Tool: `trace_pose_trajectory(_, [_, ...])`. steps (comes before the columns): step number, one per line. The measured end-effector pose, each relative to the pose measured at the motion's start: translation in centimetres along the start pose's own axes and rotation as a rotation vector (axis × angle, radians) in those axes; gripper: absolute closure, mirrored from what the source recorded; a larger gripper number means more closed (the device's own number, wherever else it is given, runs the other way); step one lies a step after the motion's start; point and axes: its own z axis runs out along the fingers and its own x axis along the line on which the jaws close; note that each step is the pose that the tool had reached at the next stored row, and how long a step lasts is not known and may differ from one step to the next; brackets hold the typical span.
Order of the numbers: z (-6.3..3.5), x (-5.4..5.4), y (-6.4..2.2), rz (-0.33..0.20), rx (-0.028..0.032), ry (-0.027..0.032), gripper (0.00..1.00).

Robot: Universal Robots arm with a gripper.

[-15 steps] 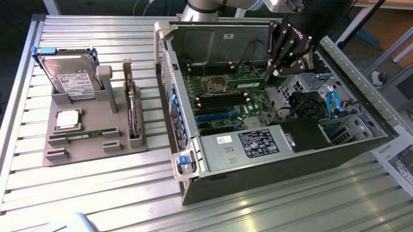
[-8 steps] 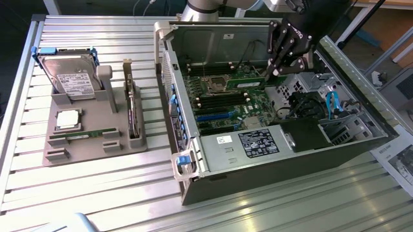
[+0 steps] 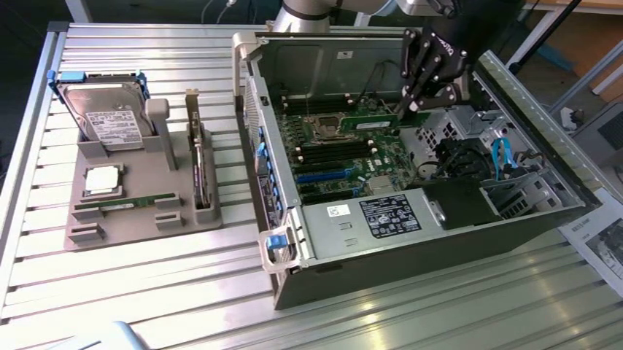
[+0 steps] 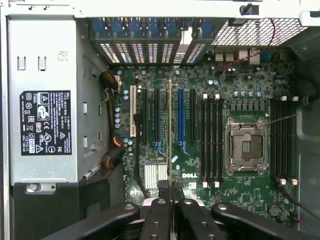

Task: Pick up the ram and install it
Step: 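Pick up the ram and move it above insertion slot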

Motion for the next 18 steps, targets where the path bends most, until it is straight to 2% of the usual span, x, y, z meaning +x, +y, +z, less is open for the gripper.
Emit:
trace_pose_trajectory(11, [0.31,-1.4,0.00,0.000,0.0000,-0.0023,0.88])
trace_pose_trajectory(18, [0.51,-2.8,0.00,0.000,0.0005,-0.0084,0.88])
